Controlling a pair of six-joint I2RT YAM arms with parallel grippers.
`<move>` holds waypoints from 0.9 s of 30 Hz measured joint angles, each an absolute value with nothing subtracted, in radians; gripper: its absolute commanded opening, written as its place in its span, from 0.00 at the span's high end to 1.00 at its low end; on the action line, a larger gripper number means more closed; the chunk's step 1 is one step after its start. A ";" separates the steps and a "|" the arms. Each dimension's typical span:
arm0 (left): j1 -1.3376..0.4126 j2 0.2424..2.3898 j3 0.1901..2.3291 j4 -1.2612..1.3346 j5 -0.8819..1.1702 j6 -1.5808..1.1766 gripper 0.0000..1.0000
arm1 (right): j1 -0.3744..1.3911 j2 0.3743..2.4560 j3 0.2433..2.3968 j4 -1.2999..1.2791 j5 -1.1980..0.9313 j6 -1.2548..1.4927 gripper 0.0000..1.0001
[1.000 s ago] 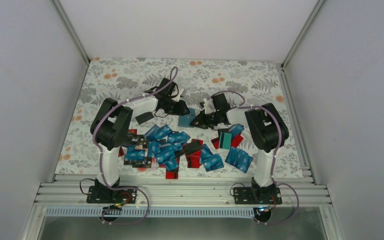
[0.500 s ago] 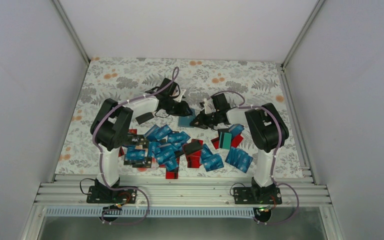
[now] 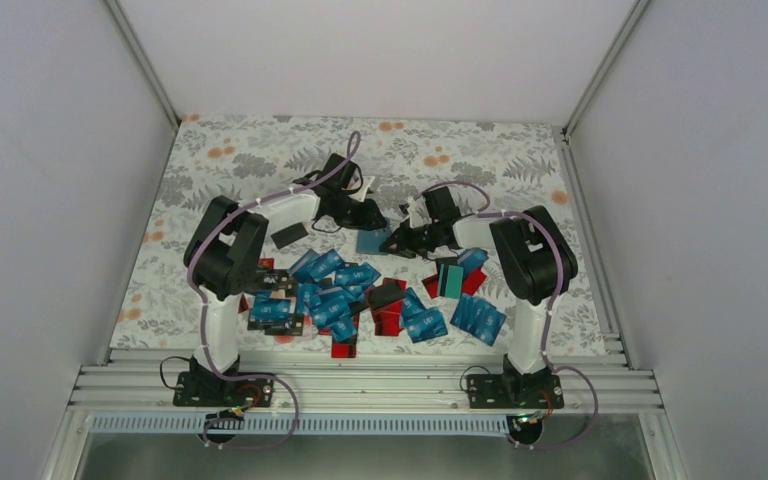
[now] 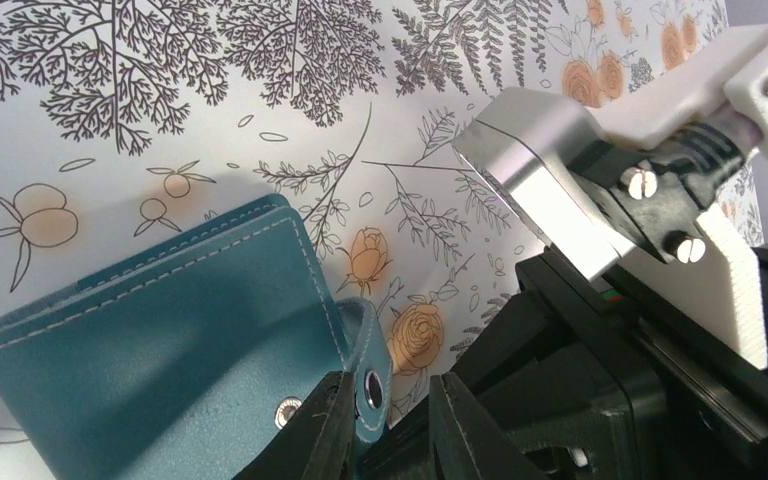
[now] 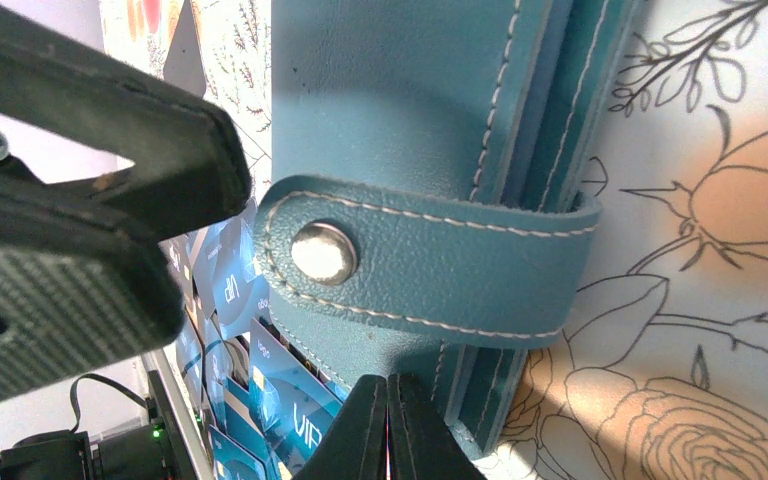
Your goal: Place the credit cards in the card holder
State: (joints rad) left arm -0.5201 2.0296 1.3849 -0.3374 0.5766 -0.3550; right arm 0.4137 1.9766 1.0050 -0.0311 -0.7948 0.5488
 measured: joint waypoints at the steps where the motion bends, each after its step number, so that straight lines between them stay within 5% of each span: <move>1: -0.520 2.034 1.390 -0.339 0.576 -0.355 0.80 | 0.414 1.977 1.005 -0.031 -0.795 0.549 0.96; 14: -0.528 2.055 1.398 -0.371 0.572 -0.353 0.81 | 0.414 1.977 1.005 -0.031 -0.795 0.549 0.96; 20: -0.532 2.058 1.402 -0.380 0.570 -0.352 0.97 | 0.414 1.977 1.005 -0.031 -0.795 0.548 0.96; 27: -0.535 2.058 1.414 -0.388 0.542 -0.352 0.98 | 0.414 1.977 1.005 -0.032 -0.794 0.548 0.95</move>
State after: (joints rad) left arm -0.5350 2.0579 1.4139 -0.3882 0.5423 -0.3515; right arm 0.4137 1.9766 1.0050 -0.0319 -0.7944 0.5480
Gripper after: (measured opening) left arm 0.027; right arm 0.045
